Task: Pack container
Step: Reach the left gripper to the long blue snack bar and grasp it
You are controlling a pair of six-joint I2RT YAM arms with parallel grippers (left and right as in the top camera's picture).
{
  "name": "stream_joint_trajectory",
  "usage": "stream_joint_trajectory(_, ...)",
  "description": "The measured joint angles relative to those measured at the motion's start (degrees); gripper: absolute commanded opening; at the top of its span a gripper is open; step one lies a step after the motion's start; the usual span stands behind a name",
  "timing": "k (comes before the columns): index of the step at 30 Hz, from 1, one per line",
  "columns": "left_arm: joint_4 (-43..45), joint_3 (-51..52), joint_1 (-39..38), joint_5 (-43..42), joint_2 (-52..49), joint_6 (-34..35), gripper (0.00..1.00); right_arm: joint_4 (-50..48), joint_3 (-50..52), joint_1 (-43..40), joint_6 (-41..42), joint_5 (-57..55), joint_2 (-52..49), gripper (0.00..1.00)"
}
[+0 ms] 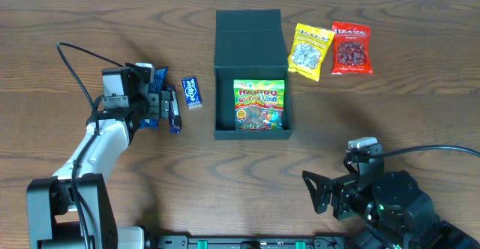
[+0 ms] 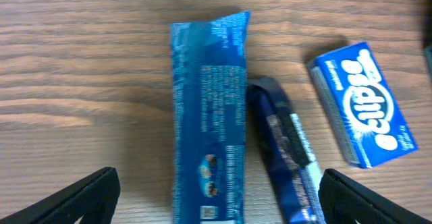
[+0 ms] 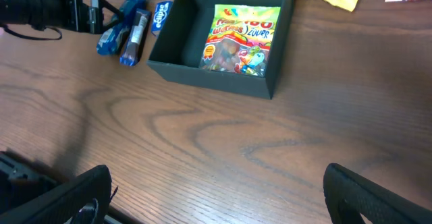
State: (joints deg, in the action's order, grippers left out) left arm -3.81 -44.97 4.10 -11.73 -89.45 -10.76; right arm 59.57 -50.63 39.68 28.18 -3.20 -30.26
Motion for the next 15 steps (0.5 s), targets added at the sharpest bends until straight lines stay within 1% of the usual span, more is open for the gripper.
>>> stream_joint_trajectory(6, 0.81, 0.0, -0.02, -1.79, 0.0, 0.02, 0.95, 0.0, 0.0, 0.0, 0.0, 0.0, 0.0, 0.99)
stream_joint_trajectory(12, 0.87, 0.0, -0.04, 1.25, -1.09, 0.02, 0.95, 0.0, 0.0, 0.0, 0.0, 0.0, 0.0, 0.99)
stream_joint_trajectory(14, 0.87, 0.0, -0.04, 1.86, -2.93, 0.02, 0.99, 0.0, 0.02, 0.0, 0.0, 0.0, 0.0, 0.99)
stream_joint_trajectory(15, 0.85, 0.0, -0.04, 1.99, -3.61, 0.04, 0.95, 0.0, 0.0, 0.0, 0.0, 0.0, 0.0, 0.99)
